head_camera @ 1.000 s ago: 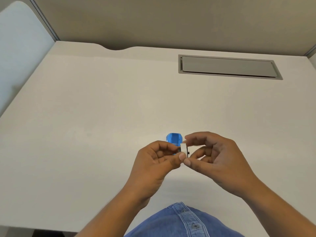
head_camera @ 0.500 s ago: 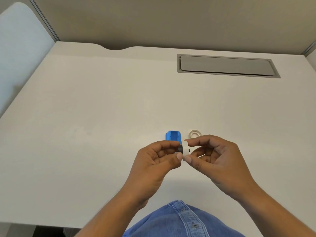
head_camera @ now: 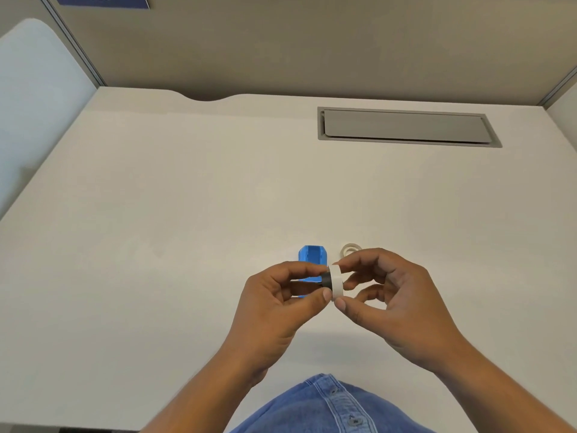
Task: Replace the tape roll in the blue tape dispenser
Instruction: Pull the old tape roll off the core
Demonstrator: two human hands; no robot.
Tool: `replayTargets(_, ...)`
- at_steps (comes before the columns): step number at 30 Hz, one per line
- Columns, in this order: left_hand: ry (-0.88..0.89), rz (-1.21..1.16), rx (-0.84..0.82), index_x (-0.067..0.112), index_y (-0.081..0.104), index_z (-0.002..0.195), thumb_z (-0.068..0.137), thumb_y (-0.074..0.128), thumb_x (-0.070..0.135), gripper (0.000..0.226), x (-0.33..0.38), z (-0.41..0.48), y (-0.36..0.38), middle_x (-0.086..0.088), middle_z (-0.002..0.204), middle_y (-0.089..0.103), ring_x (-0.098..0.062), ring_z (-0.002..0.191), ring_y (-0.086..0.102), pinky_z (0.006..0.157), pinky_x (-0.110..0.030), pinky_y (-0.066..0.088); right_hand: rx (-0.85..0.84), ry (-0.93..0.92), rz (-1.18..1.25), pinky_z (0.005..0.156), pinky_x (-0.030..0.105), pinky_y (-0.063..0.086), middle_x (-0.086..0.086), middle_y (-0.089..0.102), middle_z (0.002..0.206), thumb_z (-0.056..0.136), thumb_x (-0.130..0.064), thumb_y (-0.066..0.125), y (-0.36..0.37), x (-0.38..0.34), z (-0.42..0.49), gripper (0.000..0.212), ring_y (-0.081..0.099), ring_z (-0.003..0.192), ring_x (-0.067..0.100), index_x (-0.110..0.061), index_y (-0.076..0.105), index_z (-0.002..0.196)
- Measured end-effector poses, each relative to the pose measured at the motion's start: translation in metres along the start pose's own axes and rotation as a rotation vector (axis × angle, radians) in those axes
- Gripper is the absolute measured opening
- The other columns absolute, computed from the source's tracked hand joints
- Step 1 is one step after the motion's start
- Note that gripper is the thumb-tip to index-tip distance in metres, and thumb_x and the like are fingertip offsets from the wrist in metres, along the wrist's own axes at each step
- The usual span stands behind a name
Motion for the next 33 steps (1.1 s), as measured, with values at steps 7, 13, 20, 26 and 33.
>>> replayTargets(7, 0.052, -0.014, -0.007, 0.025, 0.077, 0.094, 0.078, 0.078, 0.001, 0.028, 0.005, 0.004, 0.002, -0.002, 0.092, 0.079, -0.021, 0.087, 0.074, 0.077, -0.025, 0.057, -0.016, -0.001, 0.057, 0.077, 0.023, 0.058, -0.011, 0.073, 0.106, 0.066, -0.021, 0.082, -0.001, 0.001, 0.003, 0.037, 0.072, 0.097, 0.017, -0.033, 0.07, 0.099)
replayTargets(13, 0.069, -0.012, -0.012, 0.025, 0.077, 0.091, 0.071, 0.076, 0.01, 0.024, 0.007, 0.005, 0.006, 0.0, 0.089, 0.079, -0.016, 0.082, 0.074, 0.071, -0.021, 0.056, -0.05, -0.007, 0.088, 0.074, 0.023, 0.058, -0.006, 0.07, 0.104, 0.068, -0.01, 0.08, 0.001, -0.001, 0.003, 0.041, 0.071, 0.096, 0.02, -0.03, 0.073, 0.103)
replayTargets(20, 0.033, -0.033, -0.03, 0.031, 0.07, 0.107, 0.069, 0.086, 0.022, 0.042, 0.006, 0.008, 0.005, -0.006, 0.091, 0.077, -0.028, 0.084, 0.073, 0.077, -0.03, 0.059, 0.006, 0.014, 0.129, 0.071, 0.02, 0.058, -0.003, 0.075, 0.102, 0.071, -0.015, 0.08, -0.003, 0.003, 0.002, 0.03, 0.073, 0.094, 0.017, -0.03, 0.072, 0.095)
replayTargets(26, 0.004, 0.001, -0.082, 0.029, 0.073, 0.107, 0.071, 0.081, 0.028, 0.037, 0.004, 0.008, 0.01, -0.011, 0.08, 0.069, -0.02, 0.075, 0.067, 0.077, -0.032, 0.058, -0.036, 0.005, 0.094, 0.074, 0.021, 0.058, -0.005, 0.076, 0.1, 0.074, -0.018, 0.082, 0.002, 0.001, 0.0, 0.033, 0.073, 0.093, 0.019, -0.031, 0.072, 0.102)
replayTargets(33, 0.011, 0.121, -0.038, 0.025, 0.072, 0.088, 0.069, 0.079, 0.053, 0.034, 0.006, 0.007, 0.006, -0.007, 0.081, 0.072, -0.015, 0.073, 0.063, 0.074, -0.033, 0.055, -0.026, 0.009, 0.063, 0.066, 0.017, 0.054, -0.003, 0.073, 0.097, 0.083, -0.003, 0.076, -0.001, 0.0, 0.003, 0.035, 0.071, 0.08, 0.013, -0.033, 0.076, 0.101)
Point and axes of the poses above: each hand's wrist, its own z-axis towards the middle knuckle, its own y-axis out of the palm, x = y × z, the point moved 6 cm from there along z, towards the middle knuckle
